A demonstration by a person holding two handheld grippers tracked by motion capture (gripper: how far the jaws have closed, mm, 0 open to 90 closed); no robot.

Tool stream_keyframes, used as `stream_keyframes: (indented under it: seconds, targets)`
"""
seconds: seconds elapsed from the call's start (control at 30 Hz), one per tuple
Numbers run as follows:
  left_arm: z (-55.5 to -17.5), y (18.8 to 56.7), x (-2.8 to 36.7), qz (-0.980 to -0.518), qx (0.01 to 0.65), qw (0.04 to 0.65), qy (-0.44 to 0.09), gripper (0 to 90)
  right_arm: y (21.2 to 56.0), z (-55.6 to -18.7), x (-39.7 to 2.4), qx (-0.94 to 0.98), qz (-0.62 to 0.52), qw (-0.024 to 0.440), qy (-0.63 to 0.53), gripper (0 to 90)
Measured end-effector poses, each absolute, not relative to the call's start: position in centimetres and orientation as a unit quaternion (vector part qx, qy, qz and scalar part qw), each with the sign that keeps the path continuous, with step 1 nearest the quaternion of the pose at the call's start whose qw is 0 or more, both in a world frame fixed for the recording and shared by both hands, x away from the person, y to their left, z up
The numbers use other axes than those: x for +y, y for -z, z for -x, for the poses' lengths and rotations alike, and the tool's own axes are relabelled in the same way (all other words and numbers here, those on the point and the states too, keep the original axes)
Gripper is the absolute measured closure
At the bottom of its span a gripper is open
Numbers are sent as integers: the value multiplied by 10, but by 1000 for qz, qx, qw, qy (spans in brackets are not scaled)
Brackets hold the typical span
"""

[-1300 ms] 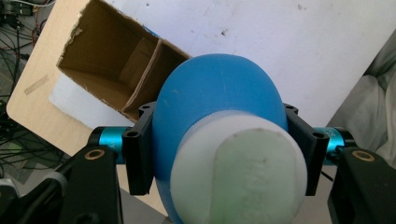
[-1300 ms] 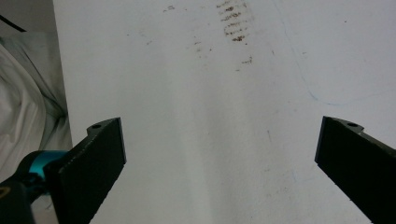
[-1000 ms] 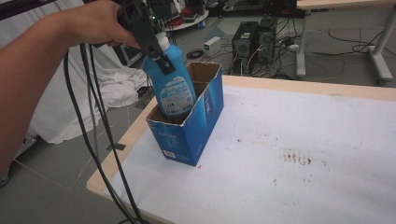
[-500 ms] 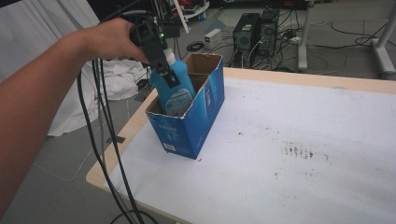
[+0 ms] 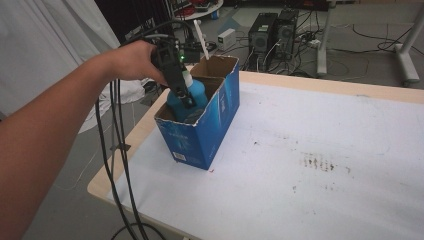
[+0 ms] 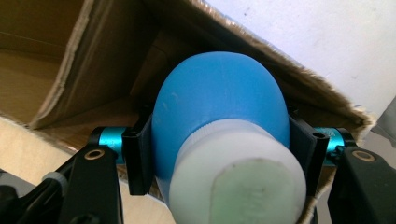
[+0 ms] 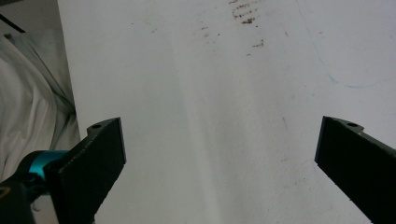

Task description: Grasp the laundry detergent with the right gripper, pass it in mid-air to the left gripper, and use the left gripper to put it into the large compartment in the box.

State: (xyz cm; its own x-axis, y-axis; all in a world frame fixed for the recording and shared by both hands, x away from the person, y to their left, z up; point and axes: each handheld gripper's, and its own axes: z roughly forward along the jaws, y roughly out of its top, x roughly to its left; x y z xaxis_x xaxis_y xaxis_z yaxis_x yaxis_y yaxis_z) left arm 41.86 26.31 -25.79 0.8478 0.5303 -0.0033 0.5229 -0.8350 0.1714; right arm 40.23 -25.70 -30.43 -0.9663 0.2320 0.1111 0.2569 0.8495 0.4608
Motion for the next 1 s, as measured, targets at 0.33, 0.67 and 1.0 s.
stream_keyframes:
  seconds: [0.33, 0.67, 1.0]
  targets:
    - [-426, 275, 259, -960, 272, 66, -8, 379, 305, -405, -252, -961, 126, 17, 246, 12]
    - [-429, 279, 261, -957, 282, 74, -4, 377, 307, -406, -250, -962, 124, 17, 243, 13]
    - [-433, 278, 267, -945, 312, 94, -14, 312, 308, -406, -250, -961, 125, 19, 244, 14]
